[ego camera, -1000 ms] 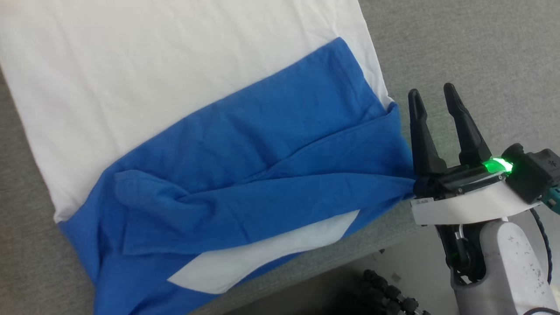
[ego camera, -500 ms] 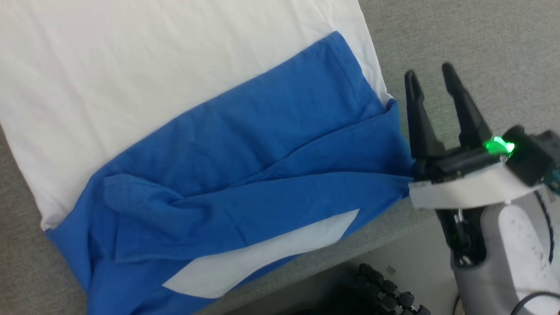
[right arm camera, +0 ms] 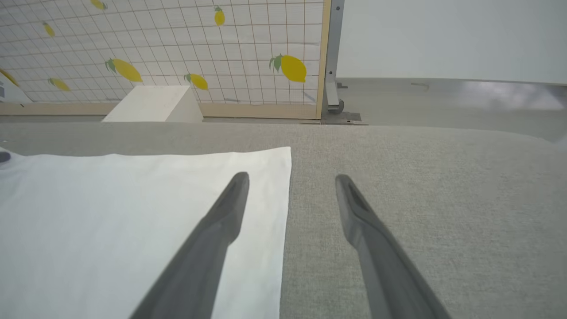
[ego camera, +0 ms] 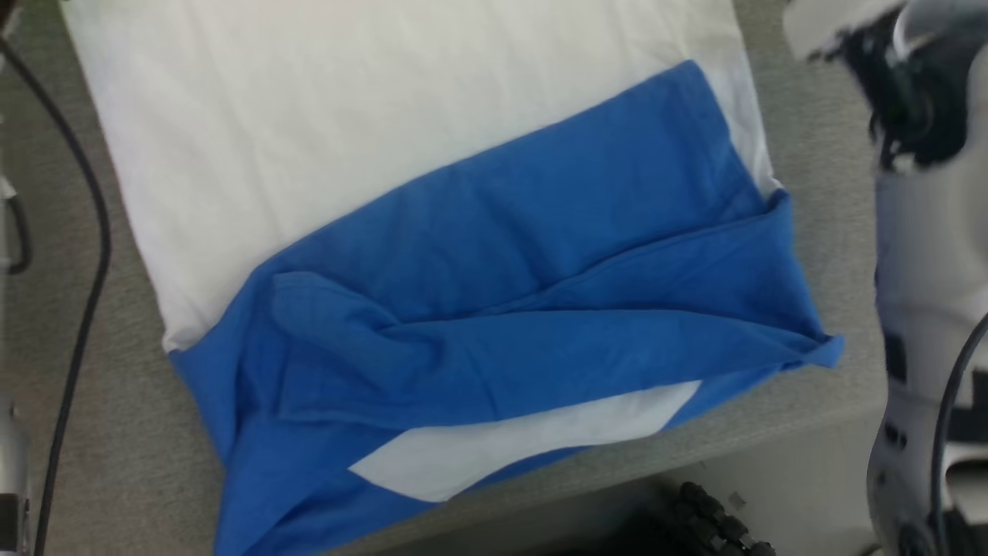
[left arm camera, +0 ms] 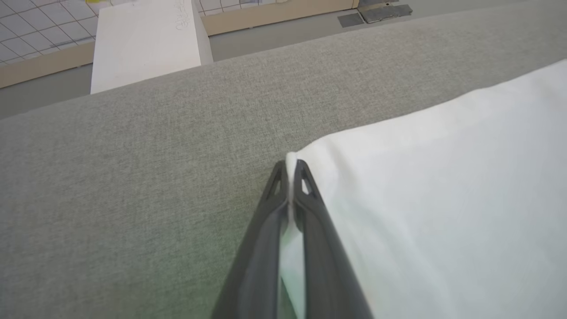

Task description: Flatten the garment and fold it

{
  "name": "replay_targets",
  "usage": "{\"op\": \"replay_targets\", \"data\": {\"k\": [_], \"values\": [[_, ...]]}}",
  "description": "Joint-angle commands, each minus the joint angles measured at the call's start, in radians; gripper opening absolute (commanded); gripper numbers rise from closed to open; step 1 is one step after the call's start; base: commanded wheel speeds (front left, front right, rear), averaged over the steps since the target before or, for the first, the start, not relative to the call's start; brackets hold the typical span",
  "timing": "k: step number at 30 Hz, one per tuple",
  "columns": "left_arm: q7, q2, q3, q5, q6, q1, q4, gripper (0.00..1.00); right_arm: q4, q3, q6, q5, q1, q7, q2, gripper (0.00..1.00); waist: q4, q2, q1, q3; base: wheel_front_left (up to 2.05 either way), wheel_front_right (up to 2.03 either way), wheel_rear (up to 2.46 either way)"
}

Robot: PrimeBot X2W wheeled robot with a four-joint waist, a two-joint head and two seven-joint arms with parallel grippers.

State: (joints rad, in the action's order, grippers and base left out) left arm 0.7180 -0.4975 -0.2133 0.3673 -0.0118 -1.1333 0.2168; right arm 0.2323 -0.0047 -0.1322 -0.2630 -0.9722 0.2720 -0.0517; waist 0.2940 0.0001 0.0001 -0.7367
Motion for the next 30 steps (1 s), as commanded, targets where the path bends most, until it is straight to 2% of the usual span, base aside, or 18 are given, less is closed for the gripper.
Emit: {"op": "replay_targets", "data": {"k": [1, 10, 16, 21, 22, 23, 24, 25, 26, 27, 30], "values": [[-0.018, 0.012, -0.005, 0.014, -0.009, -0.017, -0.003, 0.00, 0.043, -0.023, 0.002, -0.005, -0.057, 0.043, 0.001, 1.00, -0.063, -0.0001, -0.0001, -0.023, 0.00, 0.00, 0.00], [-0.079, 0.074, -0.042, 0.031, -0.034, -0.067, -0.062, 0.00, 0.255, -0.182, 0.002, 0.203, -0.359, 0.309, 0.001, 1.00, -0.189, -0.0001, -0.0001, -0.099, 0.00, 0.00, 0.00], [-0.099, 0.099, -0.065, 0.039, -0.040, -0.063, -0.115, 0.00, 0.305, -0.295, 0.002, 0.340, -0.442, 0.442, 0.001, 1.00, -0.246, -0.0001, -0.0001, -0.137, 0.00, 0.00, 0.00], [-0.110, 0.113, -0.079, 0.045, -0.041, -0.052, -0.140, 0.00, 0.307, -0.335, 0.002, 0.395, -0.472, 0.520, 0.001, 1.00, -0.268, -0.0001, -0.0001, -0.152, 0.00, 0.00, 0.00], [-0.113, 0.115, -0.082, 0.045, -0.041, -0.051, -0.143, 0.00, 0.307, -0.338, 0.002, 0.402, -0.476, 0.536, 0.001, 0.94, -0.270, -0.0001, -0.0001, -0.154, 0.00, 0.00, 0.00], [-0.115, 0.116, -0.085, 0.045, -0.042, -0.050, -0.145, 0.00, 0.307, -0.340, 0.002, 0.406, -0.479, 0.549, 0.001, 0.47, -0.272, -0.0001, -0.0001, -0.155, 0.00, 0.00, 0.00], [-0.118, 0.118, -0.087, 0.045, -0.042, -0.050, -0.147, 0.00, 0.307, -0.340, 0.002, 0.408, -0.482, 0.564, 0.001, 0.35, -0.272, -0.0001, -0.0001, -0.157, 0.00, 0.00, 0.00], [-0.119, 0.120, -0.088, 0.046, -0.042, -0.051, -0.148, 0.00, 0.305, -0.339, 0.002, 0.407, -0.483, 0.572, 0.001, 0.28, -0.272, -0.0001, -0.0001, -0.158, 0.00, 0.00, 0.00], [-0.120, 0.120, -0.090, 0.046, -0.041, -0.052, -0.148, 0.00, 0.301, -0.334, 0.002, 0.407, -0.483, 0.580, 0.001, 0.04, -0.271, -0.0001, -0.0001, -0.159, 0.00, 0.00, 0.00], [-0.121, 0.121, -0.090, 0.047, -0.041, -0.053, -0.147, 0.00, 0.297, -0.331, 0.002, 0.406, -0.483, 0.584, 0.001, 0.00, -0.269, -0.0001, -0.0001, -0.160, 0.00, 0.00, 0.00], [-0.132, 0.117, -0.090, 0.042, -0.040, -0.061, -0.142, 0.00, 0.276, -0.316, 0.002, 0.405, -0.478, 0.563, 0.001, 0.00, -0.257, -0.0001, -0.0001, -0.161, 0.00, 0.00, 0.00]]}}
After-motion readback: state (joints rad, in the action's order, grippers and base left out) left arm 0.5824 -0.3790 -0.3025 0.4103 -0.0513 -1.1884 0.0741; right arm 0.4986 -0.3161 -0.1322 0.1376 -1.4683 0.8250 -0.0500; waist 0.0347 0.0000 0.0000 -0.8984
